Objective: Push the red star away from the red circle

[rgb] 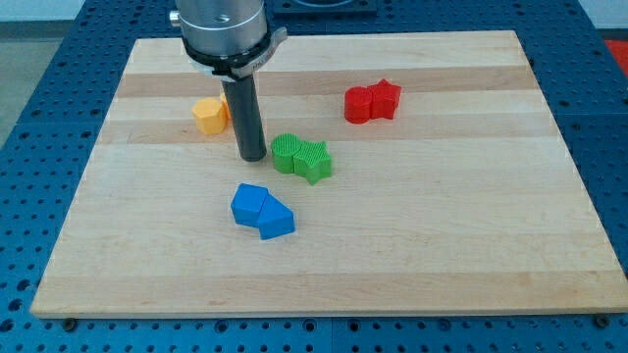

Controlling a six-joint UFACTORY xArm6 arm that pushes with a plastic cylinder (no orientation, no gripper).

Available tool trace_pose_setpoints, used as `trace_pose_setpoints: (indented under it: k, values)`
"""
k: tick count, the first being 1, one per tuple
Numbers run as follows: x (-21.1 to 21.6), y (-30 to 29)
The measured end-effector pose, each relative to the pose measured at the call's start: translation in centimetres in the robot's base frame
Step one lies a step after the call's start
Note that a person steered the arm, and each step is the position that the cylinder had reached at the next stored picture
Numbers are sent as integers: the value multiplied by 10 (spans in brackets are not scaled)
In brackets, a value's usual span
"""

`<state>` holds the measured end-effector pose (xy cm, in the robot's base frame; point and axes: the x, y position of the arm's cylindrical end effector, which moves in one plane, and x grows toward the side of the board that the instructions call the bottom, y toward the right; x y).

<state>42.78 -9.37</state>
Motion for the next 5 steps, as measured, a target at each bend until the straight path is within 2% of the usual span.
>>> trace_pose_setpoints:
  k: [1, 2, 4, 5]
  values:
    - [-2, 26]
    - [-12, 91]
    - [-62, 194]
    - [-80, 198]
